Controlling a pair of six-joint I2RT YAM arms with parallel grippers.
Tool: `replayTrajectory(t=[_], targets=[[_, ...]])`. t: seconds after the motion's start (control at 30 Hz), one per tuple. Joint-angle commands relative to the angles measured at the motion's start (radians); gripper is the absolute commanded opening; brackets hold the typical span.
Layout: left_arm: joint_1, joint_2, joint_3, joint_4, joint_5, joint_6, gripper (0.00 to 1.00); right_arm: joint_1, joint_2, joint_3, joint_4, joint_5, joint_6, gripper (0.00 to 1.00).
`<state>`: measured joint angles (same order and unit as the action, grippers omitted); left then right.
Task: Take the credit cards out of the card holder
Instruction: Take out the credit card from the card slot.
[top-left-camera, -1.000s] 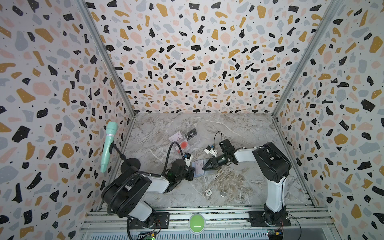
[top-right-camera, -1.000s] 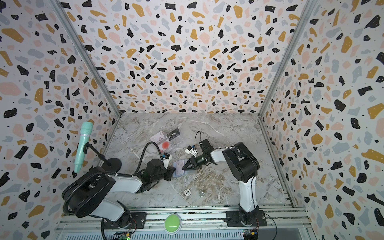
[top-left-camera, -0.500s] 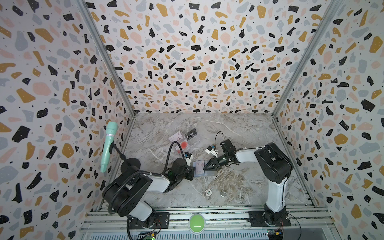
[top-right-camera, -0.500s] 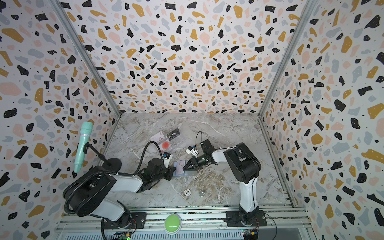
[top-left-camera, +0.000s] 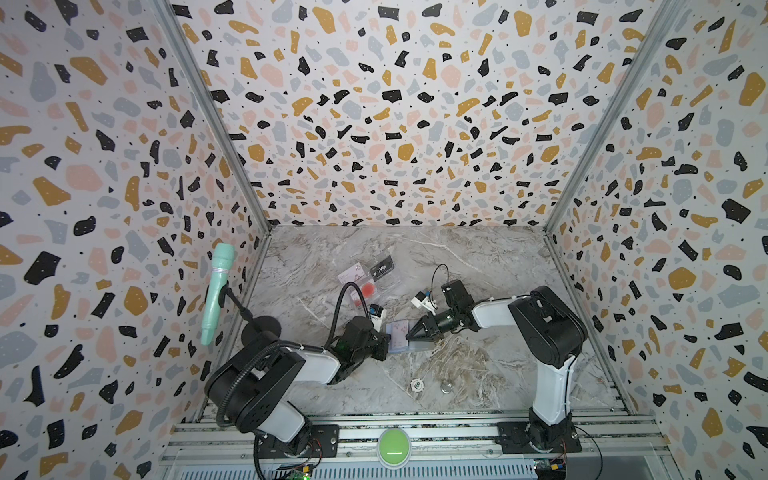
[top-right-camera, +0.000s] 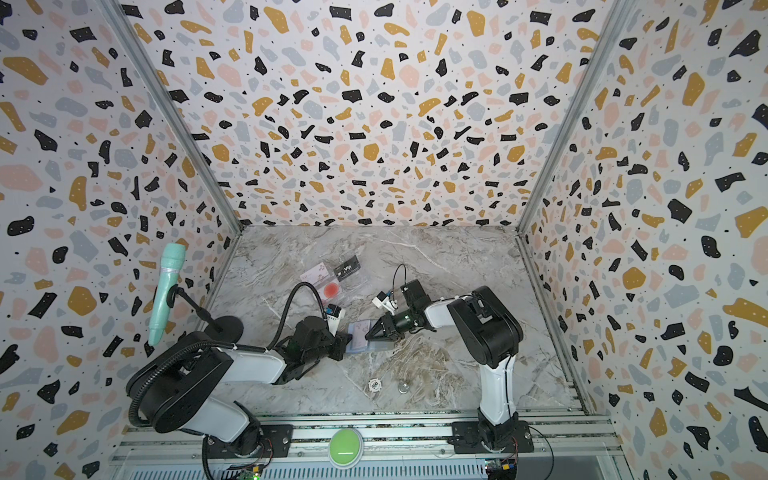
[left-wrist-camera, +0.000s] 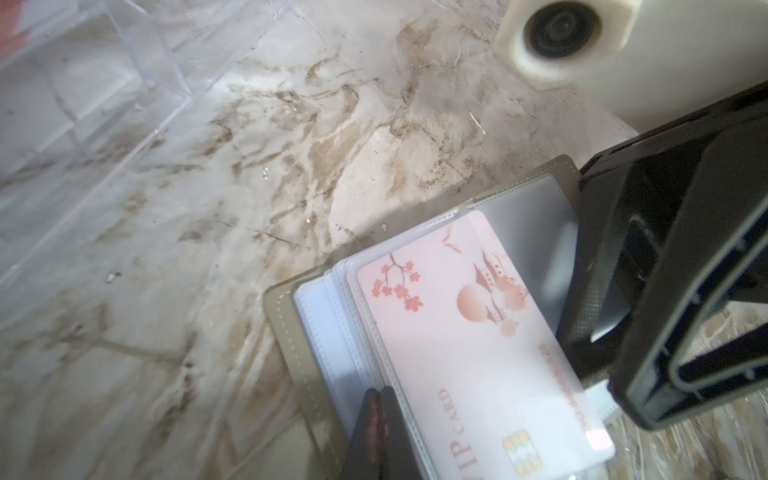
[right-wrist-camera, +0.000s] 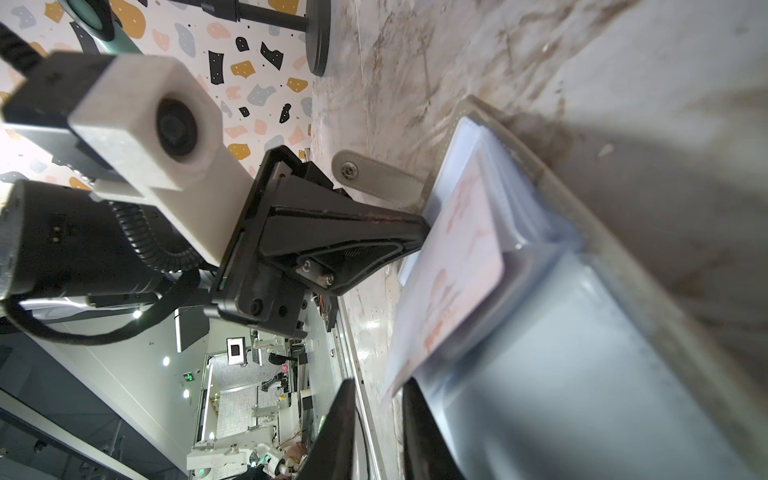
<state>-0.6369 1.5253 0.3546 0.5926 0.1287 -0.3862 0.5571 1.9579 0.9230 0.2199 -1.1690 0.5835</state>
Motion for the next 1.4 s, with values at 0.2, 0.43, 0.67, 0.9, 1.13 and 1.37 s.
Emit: replayTrajectory(t=[0.2,0.43,0.67,0.9,1.13,1.37], targets=[[-0.004,0.039,-0.023,-0.151,-0.028,-0.002,0.0,0.012,0.015,-0.021,0.192,-0.026,0.153,0.22],[-0.004,0.032,-0.028,-0.145,-0.03,-0.003,0.0,0.024,0.04,-0.002,0.196,0.001,0.179,0.22],[-0.004,0.029,-0.03,-0.143,-0.03,-0.006,0.0,0.035,0.053,0.014,0.202,0.024,0.197,0.22],[-0.004,0.025,-0.034,-0.139,-0.031,-0.005,0.0,0.069,0.08,0.055,0.181,0.051,0.194,0.24],[-0.004,0.015,-0.043,-0.132,-0.031,-0.011,0.0,0.086,0.096,0.065,0.177,0.111,0.203,0.26],[-0.004,0.005,-0.049,-0.132,-0.03,-0.013,0.0,0.11,0.117,0.098,0.159,0.14,0.197,0.28]])
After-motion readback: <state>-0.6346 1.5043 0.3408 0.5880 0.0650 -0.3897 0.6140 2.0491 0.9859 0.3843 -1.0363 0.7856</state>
